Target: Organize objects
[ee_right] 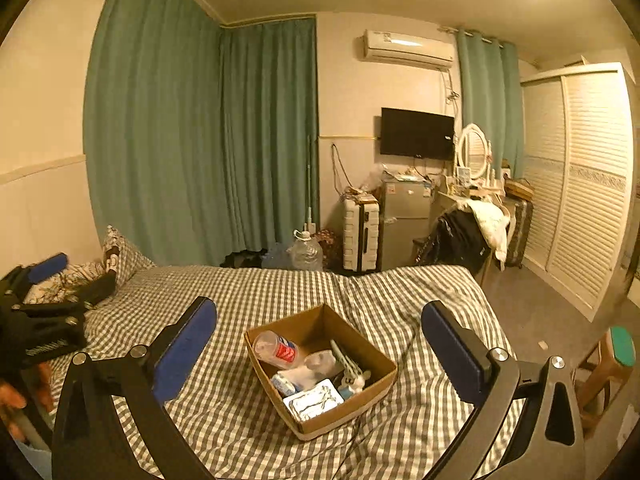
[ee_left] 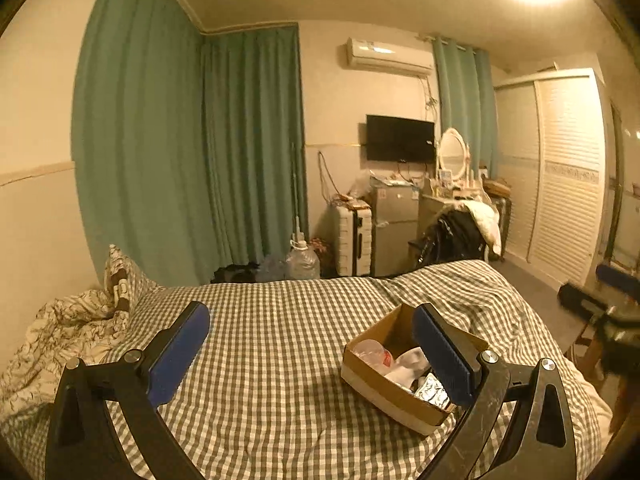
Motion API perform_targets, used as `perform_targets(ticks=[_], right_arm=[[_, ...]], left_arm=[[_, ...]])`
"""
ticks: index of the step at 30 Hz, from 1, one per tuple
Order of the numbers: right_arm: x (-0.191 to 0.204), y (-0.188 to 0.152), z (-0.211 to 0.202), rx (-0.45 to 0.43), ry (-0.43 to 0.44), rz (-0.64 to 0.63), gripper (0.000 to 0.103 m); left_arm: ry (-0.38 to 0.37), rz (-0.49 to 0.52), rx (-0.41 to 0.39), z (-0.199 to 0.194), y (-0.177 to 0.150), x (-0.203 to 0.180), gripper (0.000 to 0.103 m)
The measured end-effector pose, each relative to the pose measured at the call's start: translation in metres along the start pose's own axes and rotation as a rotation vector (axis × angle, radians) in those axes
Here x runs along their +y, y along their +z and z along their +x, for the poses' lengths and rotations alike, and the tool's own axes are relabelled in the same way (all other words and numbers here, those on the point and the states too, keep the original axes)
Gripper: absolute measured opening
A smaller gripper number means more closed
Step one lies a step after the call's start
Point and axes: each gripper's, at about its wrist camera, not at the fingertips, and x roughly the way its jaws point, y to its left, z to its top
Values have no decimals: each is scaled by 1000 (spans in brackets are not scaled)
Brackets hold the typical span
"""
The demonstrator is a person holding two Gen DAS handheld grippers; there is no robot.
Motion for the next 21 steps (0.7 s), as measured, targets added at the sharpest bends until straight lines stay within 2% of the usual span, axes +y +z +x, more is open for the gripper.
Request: perform_targets(ticks=[6, 11, 14, 21], right_arm=[[9, -62, 22, -13, -33, -18, 103], [19, -108, 62, 86, -9, -63, 103], [20, -118, 81, 133, -16, -53, 103], [22, -127, 93, 149, -32, -47, 103]], left_arm=[[77, 8, 0, 9, -48, -2, 103], [105, -20, 79, 35, -89, 5, 103], [111, -20, 92, 40, -99, 7, 103], [129, -4, 114, 47, -100, 8, 103]])
